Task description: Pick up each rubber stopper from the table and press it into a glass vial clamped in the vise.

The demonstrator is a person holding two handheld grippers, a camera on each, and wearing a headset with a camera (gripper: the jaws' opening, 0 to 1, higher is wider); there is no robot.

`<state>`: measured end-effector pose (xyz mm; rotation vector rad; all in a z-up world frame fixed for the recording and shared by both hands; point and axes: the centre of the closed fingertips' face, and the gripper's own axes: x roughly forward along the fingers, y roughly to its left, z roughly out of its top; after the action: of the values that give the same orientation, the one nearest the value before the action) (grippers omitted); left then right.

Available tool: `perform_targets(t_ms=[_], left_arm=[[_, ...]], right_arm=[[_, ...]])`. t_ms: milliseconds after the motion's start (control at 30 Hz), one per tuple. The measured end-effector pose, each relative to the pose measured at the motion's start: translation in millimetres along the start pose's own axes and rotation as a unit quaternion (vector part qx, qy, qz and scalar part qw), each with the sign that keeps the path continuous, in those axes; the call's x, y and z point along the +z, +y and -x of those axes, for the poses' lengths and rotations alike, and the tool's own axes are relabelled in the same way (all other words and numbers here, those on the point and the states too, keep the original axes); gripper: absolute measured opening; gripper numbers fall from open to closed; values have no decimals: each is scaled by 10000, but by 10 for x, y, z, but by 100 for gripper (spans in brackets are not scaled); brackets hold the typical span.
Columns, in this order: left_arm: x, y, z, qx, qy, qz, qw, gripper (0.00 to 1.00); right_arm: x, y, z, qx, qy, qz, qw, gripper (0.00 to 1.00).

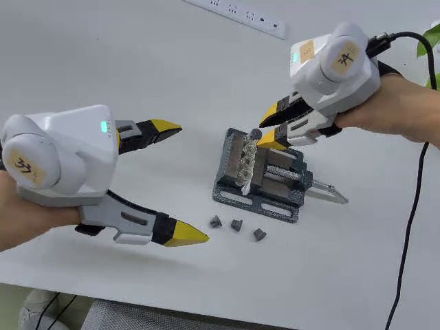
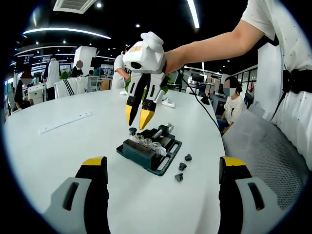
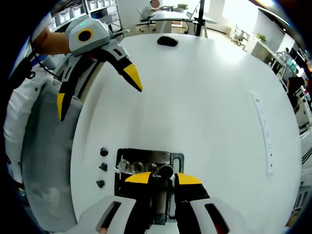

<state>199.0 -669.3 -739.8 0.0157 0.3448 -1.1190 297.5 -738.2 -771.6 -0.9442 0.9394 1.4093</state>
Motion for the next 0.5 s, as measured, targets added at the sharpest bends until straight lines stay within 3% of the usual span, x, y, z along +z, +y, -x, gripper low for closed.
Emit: perform_targets(t_ms=[267,500], left_arm=[[2,-7,4,0,3,-4,10000,94],[1,-1,12,11,-7,8,10000,93]], right_arm=[[33,-52,70,-127,-90,91,9998,1],[68,-86,75,-127,-136,100,9998,0]])
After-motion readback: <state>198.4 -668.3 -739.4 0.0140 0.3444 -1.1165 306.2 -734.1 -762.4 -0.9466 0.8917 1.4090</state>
